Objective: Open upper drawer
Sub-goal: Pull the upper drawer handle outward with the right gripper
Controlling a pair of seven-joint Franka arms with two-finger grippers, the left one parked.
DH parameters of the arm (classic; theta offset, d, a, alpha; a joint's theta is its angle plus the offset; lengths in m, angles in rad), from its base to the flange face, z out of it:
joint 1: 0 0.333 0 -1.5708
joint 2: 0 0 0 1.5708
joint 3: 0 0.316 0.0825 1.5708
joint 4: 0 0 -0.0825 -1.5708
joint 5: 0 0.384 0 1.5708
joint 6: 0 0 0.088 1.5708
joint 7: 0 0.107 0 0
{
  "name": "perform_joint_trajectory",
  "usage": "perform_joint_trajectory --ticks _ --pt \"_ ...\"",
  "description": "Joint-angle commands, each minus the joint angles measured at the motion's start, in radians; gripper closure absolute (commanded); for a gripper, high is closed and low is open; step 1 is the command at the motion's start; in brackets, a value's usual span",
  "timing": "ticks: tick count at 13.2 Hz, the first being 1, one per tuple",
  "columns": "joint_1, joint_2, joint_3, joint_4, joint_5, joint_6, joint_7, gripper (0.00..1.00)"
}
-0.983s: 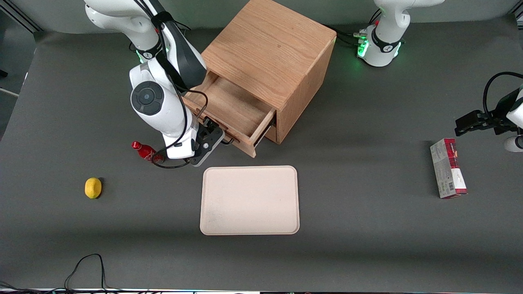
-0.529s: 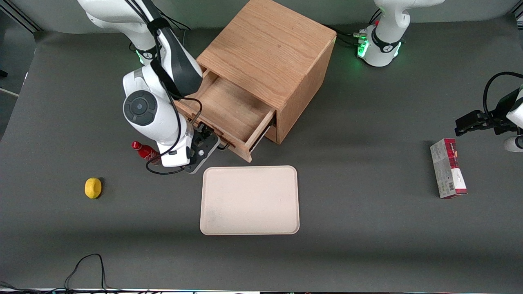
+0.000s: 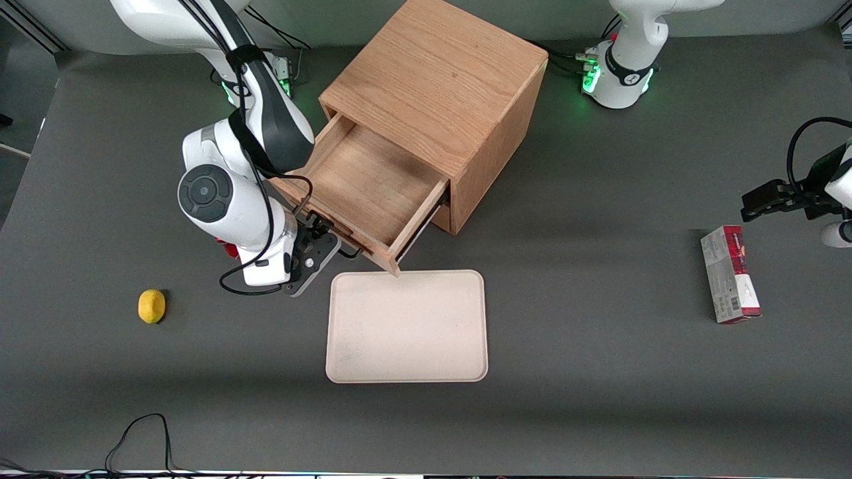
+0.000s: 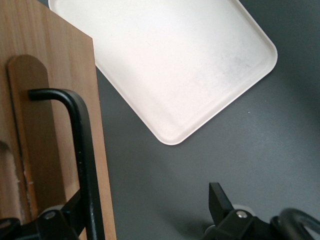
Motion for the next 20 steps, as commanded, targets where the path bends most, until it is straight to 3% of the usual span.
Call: perform_joint_trajectory --ticks 1,4,16,20 --pt "-0.022 0.036 -0.003 0.063 -0.014 -0.018 -0.018 0.0" --pt "-0.037 0.053 -0.003 0.082 -0.051 -0.018 -0.024 0.0" --pt "-0.086 0.072 -0.001 0.121 -0.045 -0.018 -0.046 0.0" --pt "-0.088 0.064 -0.001 0.197 -0.039 -0.085 -0.018 0.0"
